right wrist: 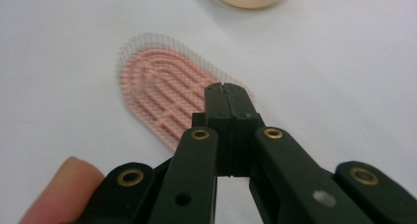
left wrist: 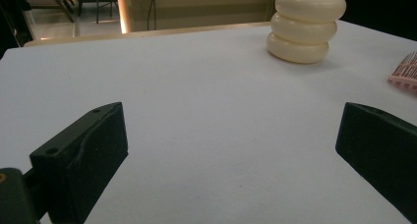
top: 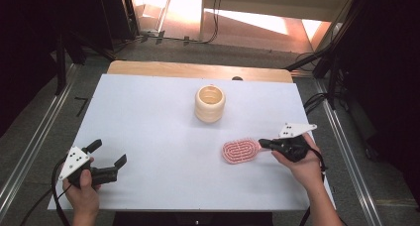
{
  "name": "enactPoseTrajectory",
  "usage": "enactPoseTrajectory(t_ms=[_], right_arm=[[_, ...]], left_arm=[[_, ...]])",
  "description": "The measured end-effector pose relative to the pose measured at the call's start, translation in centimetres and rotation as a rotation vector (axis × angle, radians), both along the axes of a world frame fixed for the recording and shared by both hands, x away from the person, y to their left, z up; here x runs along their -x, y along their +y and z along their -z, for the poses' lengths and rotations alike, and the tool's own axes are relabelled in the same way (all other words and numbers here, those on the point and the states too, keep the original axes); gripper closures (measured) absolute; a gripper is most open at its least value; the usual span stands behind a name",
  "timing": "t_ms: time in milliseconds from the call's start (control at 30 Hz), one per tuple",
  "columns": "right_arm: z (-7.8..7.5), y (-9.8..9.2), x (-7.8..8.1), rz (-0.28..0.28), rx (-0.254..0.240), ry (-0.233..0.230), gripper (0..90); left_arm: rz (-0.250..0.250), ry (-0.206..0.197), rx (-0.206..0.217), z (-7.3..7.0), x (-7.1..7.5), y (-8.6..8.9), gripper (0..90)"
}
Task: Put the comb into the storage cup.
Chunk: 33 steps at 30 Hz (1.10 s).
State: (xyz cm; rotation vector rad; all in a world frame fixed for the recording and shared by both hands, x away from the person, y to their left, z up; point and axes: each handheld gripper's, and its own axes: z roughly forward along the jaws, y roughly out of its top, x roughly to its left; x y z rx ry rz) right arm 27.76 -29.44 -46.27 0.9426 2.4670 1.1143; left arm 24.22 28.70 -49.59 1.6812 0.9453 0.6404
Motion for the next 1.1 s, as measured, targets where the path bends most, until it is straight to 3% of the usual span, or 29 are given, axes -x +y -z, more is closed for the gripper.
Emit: enactPoseTrajectory(t_ms=[100, 133, 167, 200, 433, 600, 967, 1100], right_arm=[[0.1, -1.5, -1.1, 0.077, -0.018, 0.03, 88.3], [0.3, -2.4, -1.9, 0.134, -0.026, 0.053, 88.3], [0.3, -2.4, -1.9, 0.134, -0.026, 0.053, 88.3], [0.5, -3.0, -2.4, 0.178, -0.017, 0.06, 88.3], [1.2, -4.8, -3.8, 0.27, -0.002, 0.109, 88.2], [2.9, -6.1, -5.0, 0.351, 0.027, 0.189, 88.2], [3.4, -6.2, -5.0, 0.363, 0.072, 0.21, 88.2], [3.6, -6.0, -5.1, 0.348, 0.089, 0.245, 88.2]], left_arm=[[0.001, -0.003, 0.004, 0.0, 0.0, 0.0, 0.0], [0.001, -0.003, 0.004, 0.0, 0.0, 0.0, 0.0], [0.001, -0.003, 0.004, 0.0, 0.0, 0.0, 0.0], [0.002, -0.004, 0.005, 0.0, 0.0, 0.0, 0.0], [0.001, -0.003, 0.004, 0.0, 0.0, 0.0, 0.0], [0.003, -0.002, 0.001, 0.0, 0.0, 0.0, 0.0], [0.001, -0.002, 0.005, 0.0, 0.0, 0.0, 0.0], [0.001, -0.002, 0.004, 0.0, 0.0, 0.0, 0.0]])
